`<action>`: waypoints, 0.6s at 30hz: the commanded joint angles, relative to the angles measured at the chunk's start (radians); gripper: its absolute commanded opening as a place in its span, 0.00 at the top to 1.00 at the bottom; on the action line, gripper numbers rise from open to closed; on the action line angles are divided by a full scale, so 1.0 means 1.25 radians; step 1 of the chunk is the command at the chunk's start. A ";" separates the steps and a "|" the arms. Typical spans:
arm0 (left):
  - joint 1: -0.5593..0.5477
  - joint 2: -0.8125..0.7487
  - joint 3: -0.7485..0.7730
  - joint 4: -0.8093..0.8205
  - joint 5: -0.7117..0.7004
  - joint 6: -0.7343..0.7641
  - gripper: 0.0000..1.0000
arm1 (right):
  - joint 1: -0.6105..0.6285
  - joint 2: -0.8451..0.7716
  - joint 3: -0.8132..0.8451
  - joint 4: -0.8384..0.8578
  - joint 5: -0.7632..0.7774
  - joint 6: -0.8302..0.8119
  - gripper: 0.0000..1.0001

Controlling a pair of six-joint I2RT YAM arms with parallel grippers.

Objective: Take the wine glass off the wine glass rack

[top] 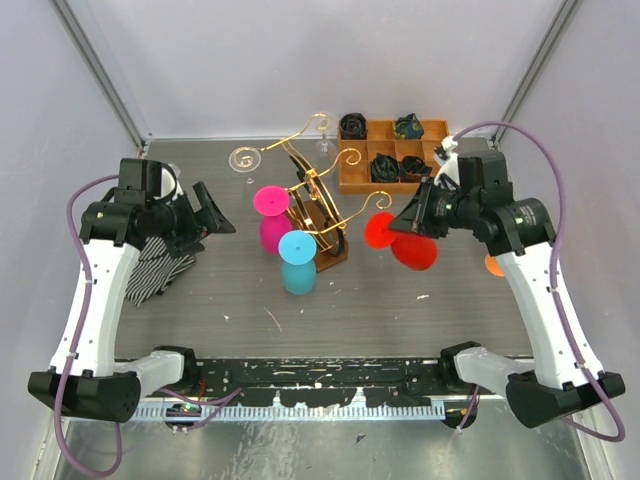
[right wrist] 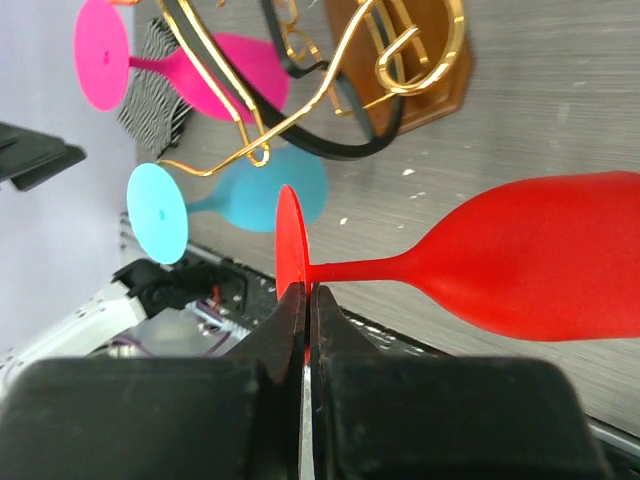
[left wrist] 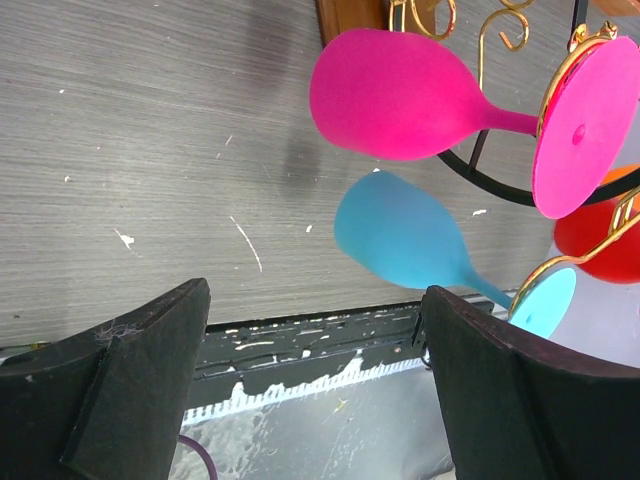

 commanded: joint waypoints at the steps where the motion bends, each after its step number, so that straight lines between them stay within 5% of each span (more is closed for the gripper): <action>1: 0.004 -0.009 0.004 0.008 0.022 0.013 0.06 | -0.021 -0.002 0.123 -0.121 0.190 -0.062 0.99; 9: 0.006 -0.024 -0.013 0.008 0.021 0.019 0.06 | -0.254 -0.008 0.155 -0.043 0.134 -0.121 0.99; 18: 0.017 -0.032 -0.024 0.002 0.026 0.024 0.06 | -0.321 0.165 0.267 0.119 0.167 -0.107 0.99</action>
